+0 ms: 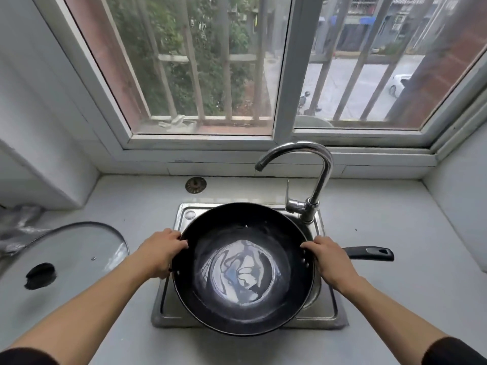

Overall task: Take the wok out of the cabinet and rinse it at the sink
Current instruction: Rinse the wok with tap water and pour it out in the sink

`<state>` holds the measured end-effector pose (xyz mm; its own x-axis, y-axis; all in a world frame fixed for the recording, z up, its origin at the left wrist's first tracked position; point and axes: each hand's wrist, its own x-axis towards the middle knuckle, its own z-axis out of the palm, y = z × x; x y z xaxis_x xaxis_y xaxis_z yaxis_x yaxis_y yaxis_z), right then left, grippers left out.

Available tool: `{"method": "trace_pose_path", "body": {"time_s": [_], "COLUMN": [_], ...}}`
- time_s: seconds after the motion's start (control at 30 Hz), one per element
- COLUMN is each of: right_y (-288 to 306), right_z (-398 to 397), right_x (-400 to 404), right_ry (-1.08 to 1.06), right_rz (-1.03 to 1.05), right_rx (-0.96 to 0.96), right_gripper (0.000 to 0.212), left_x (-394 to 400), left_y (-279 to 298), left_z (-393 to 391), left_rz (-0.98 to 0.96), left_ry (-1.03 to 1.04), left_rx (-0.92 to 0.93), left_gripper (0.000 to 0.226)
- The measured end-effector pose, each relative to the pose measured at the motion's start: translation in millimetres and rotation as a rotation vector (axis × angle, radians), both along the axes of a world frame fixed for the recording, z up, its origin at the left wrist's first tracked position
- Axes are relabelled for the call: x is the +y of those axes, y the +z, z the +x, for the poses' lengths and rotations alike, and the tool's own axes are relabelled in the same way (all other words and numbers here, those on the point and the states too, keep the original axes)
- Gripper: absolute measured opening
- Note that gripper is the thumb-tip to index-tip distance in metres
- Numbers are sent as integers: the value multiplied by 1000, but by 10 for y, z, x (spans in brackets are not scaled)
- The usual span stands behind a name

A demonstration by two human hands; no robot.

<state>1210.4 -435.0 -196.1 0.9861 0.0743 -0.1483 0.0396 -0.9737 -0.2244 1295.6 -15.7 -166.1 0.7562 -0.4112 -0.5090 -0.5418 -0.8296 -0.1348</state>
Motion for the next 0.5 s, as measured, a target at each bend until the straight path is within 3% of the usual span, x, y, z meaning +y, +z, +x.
{"method": "trace_pose_path", "body": {"time_s": [0.5], "right_y": [-389], "right_z": [190], "right_x": [132], "right_ry": [16], "right_rz": [-24], "right_rx": [55], "right_gripper": [54], "left_x": [102], "left_y": [-194], "left_z": [152], "left_rz": [33], "left_ry": [-18], "left_rx": [-31], "left_gripper": [76]}}
